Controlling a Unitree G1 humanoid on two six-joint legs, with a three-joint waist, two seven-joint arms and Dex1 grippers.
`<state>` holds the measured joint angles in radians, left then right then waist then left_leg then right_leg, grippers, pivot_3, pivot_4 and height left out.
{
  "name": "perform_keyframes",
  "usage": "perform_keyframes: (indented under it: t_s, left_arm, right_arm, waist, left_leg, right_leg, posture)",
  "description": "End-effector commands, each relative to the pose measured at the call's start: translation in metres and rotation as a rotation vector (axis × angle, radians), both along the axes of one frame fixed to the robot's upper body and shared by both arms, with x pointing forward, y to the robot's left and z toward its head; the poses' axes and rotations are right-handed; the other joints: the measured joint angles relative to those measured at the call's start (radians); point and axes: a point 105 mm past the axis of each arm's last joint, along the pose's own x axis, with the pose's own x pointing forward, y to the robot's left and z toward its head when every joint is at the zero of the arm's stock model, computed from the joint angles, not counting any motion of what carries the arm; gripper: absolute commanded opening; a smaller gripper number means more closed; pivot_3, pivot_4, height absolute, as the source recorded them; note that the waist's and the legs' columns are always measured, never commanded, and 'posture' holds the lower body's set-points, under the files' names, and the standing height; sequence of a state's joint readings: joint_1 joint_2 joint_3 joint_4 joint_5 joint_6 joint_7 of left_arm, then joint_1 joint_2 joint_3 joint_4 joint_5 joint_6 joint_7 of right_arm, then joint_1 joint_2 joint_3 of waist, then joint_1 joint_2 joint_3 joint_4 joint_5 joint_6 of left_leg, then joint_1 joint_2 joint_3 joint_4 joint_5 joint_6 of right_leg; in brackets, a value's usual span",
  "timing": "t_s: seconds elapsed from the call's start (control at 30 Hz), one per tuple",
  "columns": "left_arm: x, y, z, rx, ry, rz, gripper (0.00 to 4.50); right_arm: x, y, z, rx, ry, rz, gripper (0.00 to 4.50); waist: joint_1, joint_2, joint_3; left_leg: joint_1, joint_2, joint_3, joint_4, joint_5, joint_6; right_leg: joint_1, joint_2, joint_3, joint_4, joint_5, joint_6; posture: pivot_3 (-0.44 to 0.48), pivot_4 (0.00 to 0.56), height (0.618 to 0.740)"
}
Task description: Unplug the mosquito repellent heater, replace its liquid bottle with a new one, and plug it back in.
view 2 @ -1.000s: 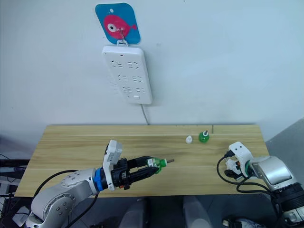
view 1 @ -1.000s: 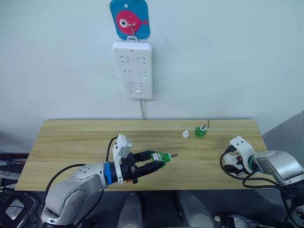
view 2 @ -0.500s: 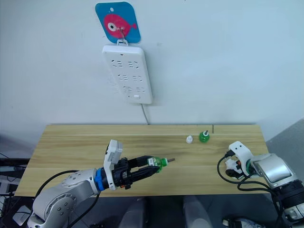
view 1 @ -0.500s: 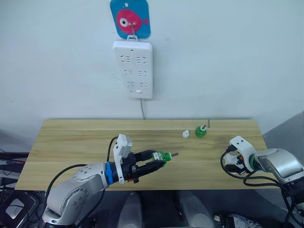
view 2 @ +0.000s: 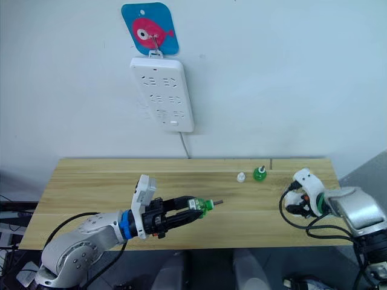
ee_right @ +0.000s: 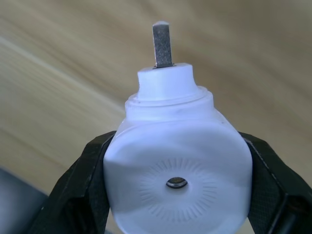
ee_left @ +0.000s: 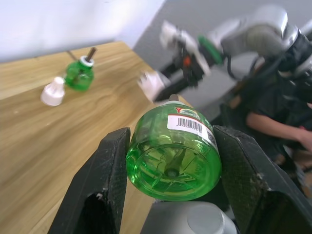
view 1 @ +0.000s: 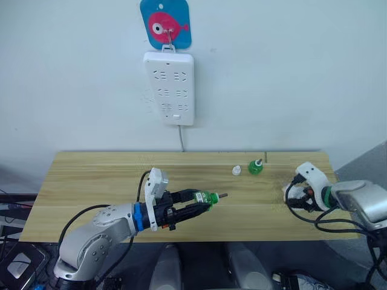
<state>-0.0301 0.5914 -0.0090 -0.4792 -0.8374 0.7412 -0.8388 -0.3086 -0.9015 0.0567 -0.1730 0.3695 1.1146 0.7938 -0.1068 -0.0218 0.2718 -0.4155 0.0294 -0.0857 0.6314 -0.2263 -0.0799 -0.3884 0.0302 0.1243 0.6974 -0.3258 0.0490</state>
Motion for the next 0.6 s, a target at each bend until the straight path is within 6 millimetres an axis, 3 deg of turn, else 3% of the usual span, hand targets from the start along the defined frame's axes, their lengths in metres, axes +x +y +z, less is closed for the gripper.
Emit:
perform_keyframes:
  t_s: [0.03,0.17,0.33,0.6]
  left_arm:
    - [-0.002,0.004,0.015,-0.02,-0.019,-0.073,2.34]
    - [-0.004,0.013,0.033,-0.005,-0.022,-0.172,2.34]
    - [-0.001,0.027,0.065,-0.033,-0.021,-0.22,2.34]
    - [0.005,0.029,0.097,-0.105,-0.052,-0.214,2.34]
  right_arm:
    - [-0.008,0.021,0.043,0.158,-0.09,0.129,3.04]
    - [-0.035,0.052,0.083,0.397,-0.125,0.306,3.04]
    - [-0.054,0.072,0.12,0.654,-0.113,0.38,3.04]
    - [-0.056,0.1,0.14,0.911,-0.163,0.384,3.04]
  waist:
    - [-0.001,0.0,-0.002]
    - [-0.003,0.002,-0.005]
    - [-0.01,0.0,-0.021]
    - [-0.033,-0.003,-0.064]
  left_leg:
    - [0.0,0.0,0.0,0.0,0.0,0.0]
    - [-0.002,-0.001,-0.004,0.0,0.0,0.0]
    - [-0.003,-0.002,-0.007,0.0,0.0,-0.001]
    - [-0.005,-0.002,-0.011,0.002,0.0,-0.001]
  right_leg:
    - [0.0,0.0,0.0,0.0,0.0,0.0]
    - [0.0,-0.001,-0.004,0.0,0.003,-0.004]
    - [0.0,-0.003,-0.007,0.001,0.003,-0.005]
    - [0.0,-0.002,-0.011,0.001,0.003,-0.005]
  posture:
    - [-0.158,0.186,0.724]
    - [-0.172,0.143,0.724]
    - [-0.175,0.107,0.724]
    - [-0.145,0.073,0.724]
